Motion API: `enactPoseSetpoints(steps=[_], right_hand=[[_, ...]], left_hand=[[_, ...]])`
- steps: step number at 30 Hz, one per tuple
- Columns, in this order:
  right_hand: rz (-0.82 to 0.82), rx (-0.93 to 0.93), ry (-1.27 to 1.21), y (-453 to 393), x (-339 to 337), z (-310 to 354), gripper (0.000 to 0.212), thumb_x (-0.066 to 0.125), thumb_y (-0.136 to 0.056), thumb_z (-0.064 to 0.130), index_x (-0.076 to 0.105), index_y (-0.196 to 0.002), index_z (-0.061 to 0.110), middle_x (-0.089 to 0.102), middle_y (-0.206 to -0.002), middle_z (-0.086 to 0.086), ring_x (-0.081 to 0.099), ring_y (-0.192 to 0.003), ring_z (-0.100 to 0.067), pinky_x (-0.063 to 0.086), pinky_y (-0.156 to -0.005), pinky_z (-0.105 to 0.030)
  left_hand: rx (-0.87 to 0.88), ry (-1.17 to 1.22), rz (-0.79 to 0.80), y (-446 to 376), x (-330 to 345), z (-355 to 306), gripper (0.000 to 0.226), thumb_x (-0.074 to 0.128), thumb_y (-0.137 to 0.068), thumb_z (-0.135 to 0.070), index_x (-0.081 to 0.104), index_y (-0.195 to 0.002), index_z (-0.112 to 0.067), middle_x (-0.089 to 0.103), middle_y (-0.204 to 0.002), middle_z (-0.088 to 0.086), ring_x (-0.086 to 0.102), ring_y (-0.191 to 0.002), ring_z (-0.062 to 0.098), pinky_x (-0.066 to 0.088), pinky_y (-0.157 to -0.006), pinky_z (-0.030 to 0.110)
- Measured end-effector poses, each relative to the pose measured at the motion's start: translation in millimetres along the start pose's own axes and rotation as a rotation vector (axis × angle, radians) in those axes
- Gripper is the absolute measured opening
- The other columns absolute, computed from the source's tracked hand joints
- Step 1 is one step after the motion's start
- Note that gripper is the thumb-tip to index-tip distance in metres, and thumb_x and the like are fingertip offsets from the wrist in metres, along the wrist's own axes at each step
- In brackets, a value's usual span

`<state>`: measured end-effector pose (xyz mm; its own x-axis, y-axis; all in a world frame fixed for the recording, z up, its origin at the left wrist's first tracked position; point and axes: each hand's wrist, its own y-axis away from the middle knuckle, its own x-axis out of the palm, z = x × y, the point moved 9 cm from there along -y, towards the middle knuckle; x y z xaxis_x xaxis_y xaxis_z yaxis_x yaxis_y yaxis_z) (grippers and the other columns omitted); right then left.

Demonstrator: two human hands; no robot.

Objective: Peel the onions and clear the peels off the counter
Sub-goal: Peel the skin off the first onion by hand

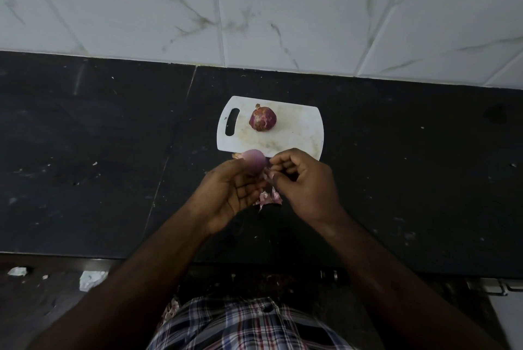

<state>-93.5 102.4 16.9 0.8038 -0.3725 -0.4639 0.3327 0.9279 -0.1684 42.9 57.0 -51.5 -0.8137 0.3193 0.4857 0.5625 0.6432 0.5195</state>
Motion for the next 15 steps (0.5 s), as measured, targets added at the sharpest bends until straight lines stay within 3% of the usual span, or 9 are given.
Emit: enactPoseSetpoints(steps=[4,8,12,15], right_hand=[[0.083,0.040,0.013,2,3,-10,0.014,0.071,-0.088,0.008,0.074,-0.099,0.016,0.072,-0.088,0.011,0.068,-0.082,0.001,0.052,-0.072,-0.011],[0.092,0.036,0.093,0,0,-12,0.022,0.067,-0.091,0.006,0.075,-0.109,0.015,0.076,-0.099,0.004,0.067,-0.091,0.003,0.051,-0.080,-0.008],[0.017,0.010,0.129,-4,-9,-7,0.023,0.081,-0.078,0.010,0.076,-0.099,0.018,0.070,-0.091,0.008,0.066,-0.083,-0.002,0.055,-0.075,-0.017],[0.120,0.005,0.218,-9,-1,-6,0.016,0.080,-0.079,0.017,0.078,-0.095,0.018,0.069,-0.095,0.006,0.064,-0.087,-0.004,0.055,-0.080,-0.026]], left_hand=[[-0.024,0.049,-0.037,-1,-10,-1,0.058,0.065,-0.080,-0.043,0.064,-0.125,-0.007,0.073,-0.114,0.017,0.068,-0.099,0.024,0.055,-0.075,0.029],[-0.043,0.029,-0.041,0,-11,0,0.059,0.066,-0.075,-0.044,0.065,-0.122,-0.009,0.072,-0.121,0.016,0.069,-0.093,0.020,0.052,-0.076,0.030],[-0.058,0.023,-0.047,-1,-12,2,0.060,0.066,-0.075,-0.047,0.065,-0.124,-0.010,0.073,-0.118,0.013,0.069,-0.091,0.019,0.051,-0.077,0.031],[-0.066,0.018,-0.041,-2,-12,2,0.056,0.065,-0.077,-0.047,0.068,-0.119,-0.011,0.074,-0.115,0.012,0.069,-0.091,0.019,0.050,-0.077,0.031]])
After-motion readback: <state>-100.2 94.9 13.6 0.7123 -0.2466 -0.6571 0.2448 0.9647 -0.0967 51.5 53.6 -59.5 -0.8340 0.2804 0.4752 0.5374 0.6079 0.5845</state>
